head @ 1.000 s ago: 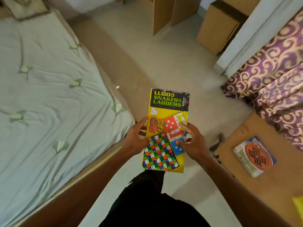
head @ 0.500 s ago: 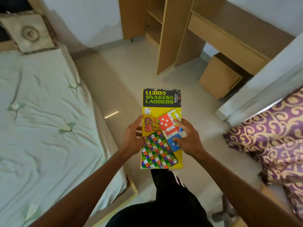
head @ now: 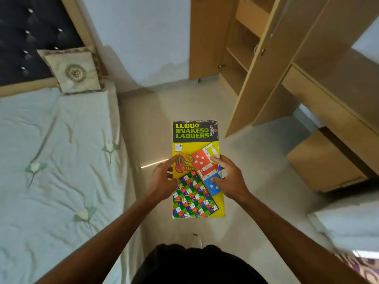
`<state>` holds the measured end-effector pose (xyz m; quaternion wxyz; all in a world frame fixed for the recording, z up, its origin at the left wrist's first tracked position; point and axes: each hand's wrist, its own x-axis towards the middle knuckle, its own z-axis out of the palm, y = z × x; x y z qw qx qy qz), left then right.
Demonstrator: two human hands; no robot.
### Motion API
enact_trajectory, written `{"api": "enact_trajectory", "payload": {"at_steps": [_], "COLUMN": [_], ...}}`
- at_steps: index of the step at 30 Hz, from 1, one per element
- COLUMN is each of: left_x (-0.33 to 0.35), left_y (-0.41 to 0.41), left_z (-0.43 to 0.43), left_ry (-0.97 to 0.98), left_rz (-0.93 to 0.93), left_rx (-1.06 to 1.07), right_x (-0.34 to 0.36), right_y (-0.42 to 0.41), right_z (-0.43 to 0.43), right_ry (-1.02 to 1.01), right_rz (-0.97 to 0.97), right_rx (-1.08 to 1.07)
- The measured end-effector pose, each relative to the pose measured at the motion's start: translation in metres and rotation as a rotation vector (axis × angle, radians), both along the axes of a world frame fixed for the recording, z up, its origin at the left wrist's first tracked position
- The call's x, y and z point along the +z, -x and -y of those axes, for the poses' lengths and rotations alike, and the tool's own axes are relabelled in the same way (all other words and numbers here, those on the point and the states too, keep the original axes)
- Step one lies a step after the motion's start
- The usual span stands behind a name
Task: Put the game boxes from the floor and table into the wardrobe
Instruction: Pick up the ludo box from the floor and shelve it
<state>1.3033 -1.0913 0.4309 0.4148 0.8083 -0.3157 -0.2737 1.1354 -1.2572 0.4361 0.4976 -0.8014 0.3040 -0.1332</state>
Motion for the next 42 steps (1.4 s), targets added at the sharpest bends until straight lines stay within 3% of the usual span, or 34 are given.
{"api": "enact_trajectory", "payload": {"at_steps": [9,18,33,42], "left_x": [-0.005,0.014,0.023,0.045], "left_y": [-0.164,-0.372,-0.612,-0.701], "left_z": [0.142,0.325,0.657,0.863], "left_ry": [0.018,-0.026,-0.012,0.055], "left_rz": [0.013,0.042,0.068,0.042], "left_rx": [0.111,-0.049,-0.160,-0.269], "right_x": [-0.014,0.003,0.000,0.022], "right_y": [-0.177,-0.362,-0.589,-0.666], "right_z": [0.152,0.311,0.617,0.796], "right_ry": [-0.054,-0.033,-0.073,-0.061], "right_rz": [0.021,0.028,0.073,0.131], "right_rx": [0.037,-0.080,-0.281,-0.425]}}
